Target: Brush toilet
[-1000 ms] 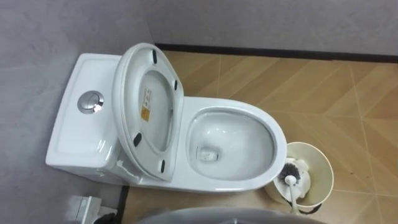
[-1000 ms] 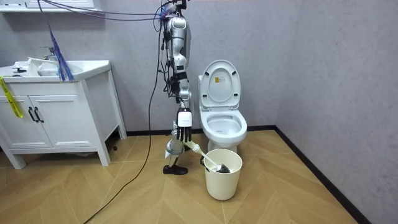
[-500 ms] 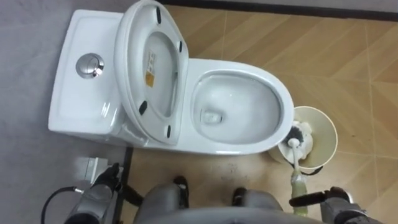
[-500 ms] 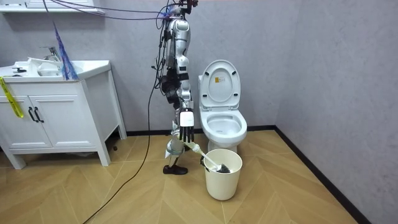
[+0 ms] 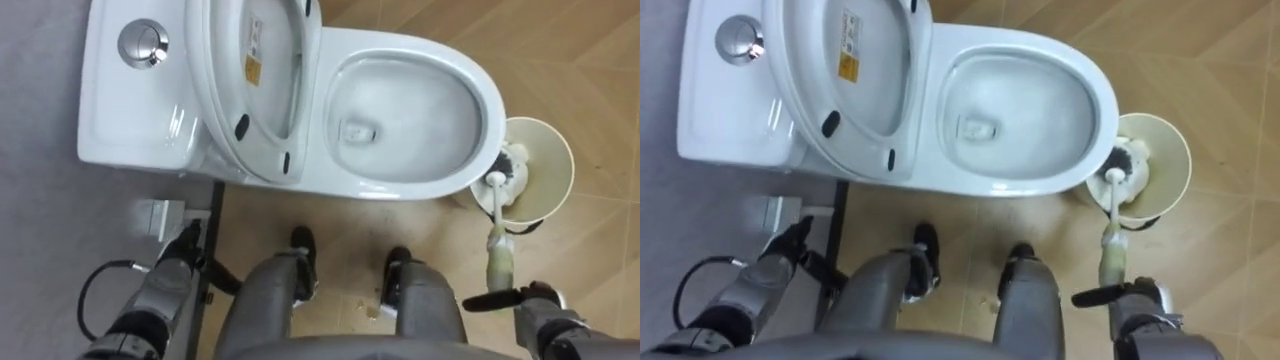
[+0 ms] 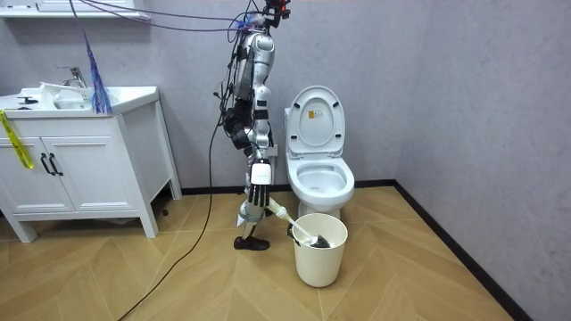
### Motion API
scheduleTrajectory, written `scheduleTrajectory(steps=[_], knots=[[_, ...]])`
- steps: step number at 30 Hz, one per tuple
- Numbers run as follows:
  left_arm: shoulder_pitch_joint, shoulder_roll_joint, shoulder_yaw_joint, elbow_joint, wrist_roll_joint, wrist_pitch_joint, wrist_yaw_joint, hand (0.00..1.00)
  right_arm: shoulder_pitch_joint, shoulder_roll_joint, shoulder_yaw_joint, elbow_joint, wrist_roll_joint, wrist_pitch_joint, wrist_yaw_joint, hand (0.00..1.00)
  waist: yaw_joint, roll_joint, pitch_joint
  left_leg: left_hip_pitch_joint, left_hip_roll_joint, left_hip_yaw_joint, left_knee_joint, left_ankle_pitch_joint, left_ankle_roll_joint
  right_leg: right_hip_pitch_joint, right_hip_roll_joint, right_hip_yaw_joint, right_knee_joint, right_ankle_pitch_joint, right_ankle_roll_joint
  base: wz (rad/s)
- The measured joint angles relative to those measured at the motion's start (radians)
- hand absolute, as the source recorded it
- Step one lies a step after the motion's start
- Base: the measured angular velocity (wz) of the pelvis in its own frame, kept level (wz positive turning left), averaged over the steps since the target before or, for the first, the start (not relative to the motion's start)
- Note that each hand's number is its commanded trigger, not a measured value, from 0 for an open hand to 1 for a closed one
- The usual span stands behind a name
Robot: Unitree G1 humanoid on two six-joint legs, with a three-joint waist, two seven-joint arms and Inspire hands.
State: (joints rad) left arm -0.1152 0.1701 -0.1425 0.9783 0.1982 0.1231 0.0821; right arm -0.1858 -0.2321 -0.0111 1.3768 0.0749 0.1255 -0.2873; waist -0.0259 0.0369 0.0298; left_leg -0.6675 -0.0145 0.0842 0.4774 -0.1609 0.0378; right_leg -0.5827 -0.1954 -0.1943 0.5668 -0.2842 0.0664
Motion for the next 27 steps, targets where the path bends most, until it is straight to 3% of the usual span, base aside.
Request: scheduleTrajectory(steps=[5, 12, 15, 19, 27], knots=[[-0.019, -0.002, -0.036, -0.071, -0.036, -0.001, 0.044, 0.00, -0.056, -0.028, 0.033, 0.001, 0.039, -0.002, -0.008, 0.00, 0.005, 0.007, 0.0084, -0.108, -0.002, -0.004, 0.062, -0.001, 0.002, -0.108, -0.012, -0.001, 0.075, -0.014, -0.008, 0.06], [-0.034, 0.000, -0.059, -0.147, -0.131, -0.003, 0.114, 0.00, -0.079, -0.032, 0.059, -0.021, 0.058, -0.002, -0.042, 0.00, 0.013, 0.013, 0.0119, -0.230, 0.001, -0.006, 0.141, -0.003, 0.002, -0.243, -0.024, 0.011, 0.182, -0.048, -0.024, 0.06], [-0.037, -0.030, -0.082, -0.188, -0.168, -0.017, 0.134, 0.00, -0.093, -0.040, 0.071, -0.021, 0.077, 0.000, -0.064, 0.00, 0.026, 0.014, 0.0124, -0.270, 0.002, 0.001, 0.166, -0.002, 0.001, -0.293, -0.032, 0.019, 0.229, -0.058, -0.031, 0.00], [-0.048, -0.071, -0.120, -0.243, -0.189, -0.061, 0.133, 0.00, -0.125, -0.066, 0.071, -0.030, 0.090, -0.005, -0.101, 0.00, 0.034, 0.013, 0.0130, -0.310, 0.003, -0.001, 0.199, -0.002, -0.001, -0.334, -0.032, 0.026, 0.265, -0.065, -0.036, 0.02], [-0.046, -0.068, -0.176, -0.255, -0.208, -0.073, 0.122, 0.00, -0.153, -0.092, 0.070, -0.082, 0.162, -0.028, -0.161, 0.00, 0.043, 0.013, 0.0130, -0.361, 0.009, -0.006, 0.254, -0.010, -0.004, -0.380, -0.028, 0.033, 0.321, -0.082, -0.040, 0.02]])
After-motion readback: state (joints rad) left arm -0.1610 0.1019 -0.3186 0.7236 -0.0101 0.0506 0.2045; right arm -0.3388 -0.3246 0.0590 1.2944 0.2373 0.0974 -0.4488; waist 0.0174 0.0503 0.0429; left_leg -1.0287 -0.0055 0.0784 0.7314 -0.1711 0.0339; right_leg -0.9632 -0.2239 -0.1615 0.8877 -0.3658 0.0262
